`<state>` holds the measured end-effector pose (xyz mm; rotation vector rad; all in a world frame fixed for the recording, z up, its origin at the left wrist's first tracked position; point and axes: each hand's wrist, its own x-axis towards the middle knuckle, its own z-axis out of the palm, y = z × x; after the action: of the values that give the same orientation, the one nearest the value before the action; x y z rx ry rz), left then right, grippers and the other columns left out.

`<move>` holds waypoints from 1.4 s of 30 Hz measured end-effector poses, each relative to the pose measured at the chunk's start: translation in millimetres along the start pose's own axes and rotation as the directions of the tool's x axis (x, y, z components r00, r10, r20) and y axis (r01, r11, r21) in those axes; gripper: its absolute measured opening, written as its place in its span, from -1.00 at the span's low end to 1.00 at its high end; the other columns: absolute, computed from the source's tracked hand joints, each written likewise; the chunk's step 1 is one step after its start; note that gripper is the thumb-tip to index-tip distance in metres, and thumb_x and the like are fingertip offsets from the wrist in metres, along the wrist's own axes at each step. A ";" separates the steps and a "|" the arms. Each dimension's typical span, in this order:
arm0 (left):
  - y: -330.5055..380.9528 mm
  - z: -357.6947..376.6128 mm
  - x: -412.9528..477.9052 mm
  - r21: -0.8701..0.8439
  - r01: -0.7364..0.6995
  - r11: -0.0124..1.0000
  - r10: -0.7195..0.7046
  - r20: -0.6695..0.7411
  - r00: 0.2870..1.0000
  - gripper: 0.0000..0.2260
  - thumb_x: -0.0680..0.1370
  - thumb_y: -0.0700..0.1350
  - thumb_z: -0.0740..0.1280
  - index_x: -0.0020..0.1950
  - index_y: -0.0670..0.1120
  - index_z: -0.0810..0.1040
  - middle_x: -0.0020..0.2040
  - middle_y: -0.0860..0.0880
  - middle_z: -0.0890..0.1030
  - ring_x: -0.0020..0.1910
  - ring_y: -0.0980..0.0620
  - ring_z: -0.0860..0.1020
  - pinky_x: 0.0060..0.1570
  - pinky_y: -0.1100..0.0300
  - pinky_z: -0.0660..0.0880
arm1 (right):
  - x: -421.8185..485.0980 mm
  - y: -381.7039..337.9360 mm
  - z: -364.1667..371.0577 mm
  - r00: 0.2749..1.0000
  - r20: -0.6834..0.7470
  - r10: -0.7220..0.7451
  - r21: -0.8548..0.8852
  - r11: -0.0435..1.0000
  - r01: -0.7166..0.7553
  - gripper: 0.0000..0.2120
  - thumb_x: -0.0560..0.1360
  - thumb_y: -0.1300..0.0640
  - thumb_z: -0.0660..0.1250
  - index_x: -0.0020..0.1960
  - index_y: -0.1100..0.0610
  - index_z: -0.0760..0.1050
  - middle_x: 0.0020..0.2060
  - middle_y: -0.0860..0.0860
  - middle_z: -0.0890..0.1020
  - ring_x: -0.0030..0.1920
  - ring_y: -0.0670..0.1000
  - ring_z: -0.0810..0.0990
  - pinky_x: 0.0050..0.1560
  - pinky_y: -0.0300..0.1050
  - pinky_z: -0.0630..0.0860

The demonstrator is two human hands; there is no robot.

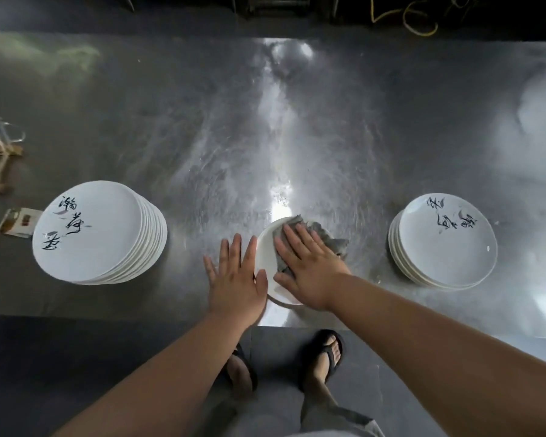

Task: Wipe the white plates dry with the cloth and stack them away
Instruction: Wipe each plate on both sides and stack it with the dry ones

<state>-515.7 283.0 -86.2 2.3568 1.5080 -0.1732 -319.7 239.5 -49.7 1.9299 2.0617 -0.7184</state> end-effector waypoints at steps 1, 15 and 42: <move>-0.4 1.0 -0.1 0.004 -0.001 1.000 0.001 -0.008 1.000 -0.37 0.62 0.19 -0.19 0.66 0.16 -0.32 0.71 -0.02 -0.20 0.67 -0.10 -0.28 0.58 -0.33 -0.25 | -0.6 -4.1 4.2 1.000 0.001 -0.025 0.000 1.000 0.025 -0.17 0.53 -0.41 -0.39 0.68 -0.01 -0.36 0.64 0.00 -0.38 0.60 0.06 -0.49 0.64 0.12 -0.32; 0.7 1.8 0.5 0.011 0.005 1.000 -0.005 -0.018 1.000 -0.37 0.63 0.15 -0.13 0.67 0.19 -0.31 0.72 -0.03 -0.17 0.68 -0.12 -0.25 0.58 -0.32 -0.25 | -21.6 -4.5 18.3 0.995 -0.038 -0.091 0.023 0.996 0.092 -0.28 0.59 -0.18 -0.35 0.71 0.04 -0.24 0.66 0.01 -0.31 0.63 0.10 -0.41 0.65 0.13 -0.25; -1.6 5.4 3.3 0.023 -0.008 1.000 0.009 -0.033 0.999 -0.34 0.62 0.10 -0.07 0.69 0.14 -0.27 0.72 -0.06 -0.10 0.69 -0.16 -0.15 0.59 -0.33 -0.20 | -65.5 27.9 29.6 0.981 -0.133 -0.143 -0.119 0.985 0.127 -0.42 0.67 -0.11 0.07 0.63 0.10 0.31 0.61 0.09 0.32 0.64 0.12 0.19 0.55 0.09 0.10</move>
<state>-515.3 284.6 -92.5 2.3948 1.5189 -0.1511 -290.0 168.3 -48.8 1.8429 2.2834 -0.4948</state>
